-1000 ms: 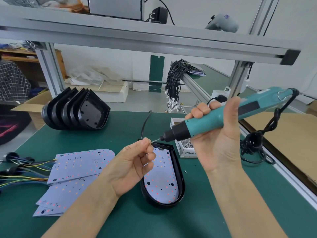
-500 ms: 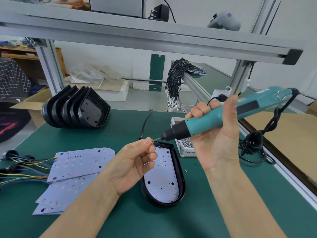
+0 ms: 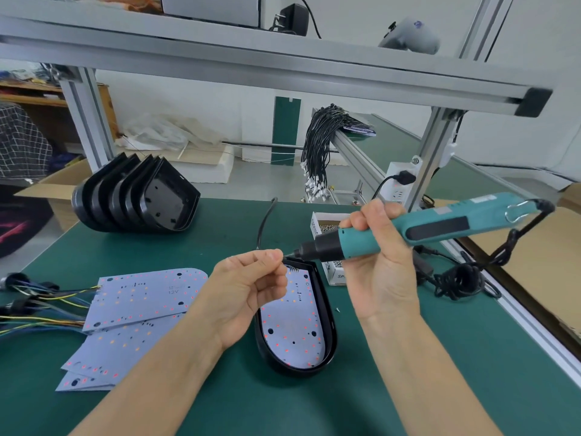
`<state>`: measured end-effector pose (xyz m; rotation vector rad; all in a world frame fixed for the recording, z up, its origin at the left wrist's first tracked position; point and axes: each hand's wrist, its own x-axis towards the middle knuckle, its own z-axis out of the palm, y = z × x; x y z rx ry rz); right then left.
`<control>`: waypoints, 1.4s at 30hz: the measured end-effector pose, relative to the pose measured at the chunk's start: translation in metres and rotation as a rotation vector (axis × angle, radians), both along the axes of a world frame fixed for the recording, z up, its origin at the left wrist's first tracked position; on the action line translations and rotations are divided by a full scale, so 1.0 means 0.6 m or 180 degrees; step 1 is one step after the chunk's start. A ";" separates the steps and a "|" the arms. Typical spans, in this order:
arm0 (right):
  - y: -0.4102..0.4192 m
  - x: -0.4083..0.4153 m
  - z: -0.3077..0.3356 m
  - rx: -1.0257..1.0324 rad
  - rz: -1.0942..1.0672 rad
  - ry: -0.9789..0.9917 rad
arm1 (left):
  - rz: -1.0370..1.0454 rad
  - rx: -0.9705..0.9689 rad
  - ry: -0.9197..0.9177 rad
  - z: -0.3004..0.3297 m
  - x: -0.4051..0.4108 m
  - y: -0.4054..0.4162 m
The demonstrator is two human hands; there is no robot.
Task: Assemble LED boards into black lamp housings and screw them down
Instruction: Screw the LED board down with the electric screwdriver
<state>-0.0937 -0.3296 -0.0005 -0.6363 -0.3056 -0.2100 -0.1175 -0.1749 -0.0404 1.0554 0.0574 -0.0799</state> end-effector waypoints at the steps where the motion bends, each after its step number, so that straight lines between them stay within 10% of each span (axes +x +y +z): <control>1: -0.001 0.001 -0.001 0.0045 0.0014 0.0028 | -0.0006 0.0018 0.0002 0.001 0.001 -0.001; 12: -0.030 0.004 -0.002 0.0351 -0.0044 0.0223 | -0.0106 0.0095 0.0175 0.017 -0.002 -0.005; 17: -0.053 -0.003 -0.015 0.0156 0.0017 0.0294 | 0.1132 0.1753 0.0344 0.002 0.009 0.015; 42: -0.062 -0.028 -0.112 -0.0907 0.0298 0.0774 | 0.0184 0.2653 0.0908 -0.075 0.003 -0.010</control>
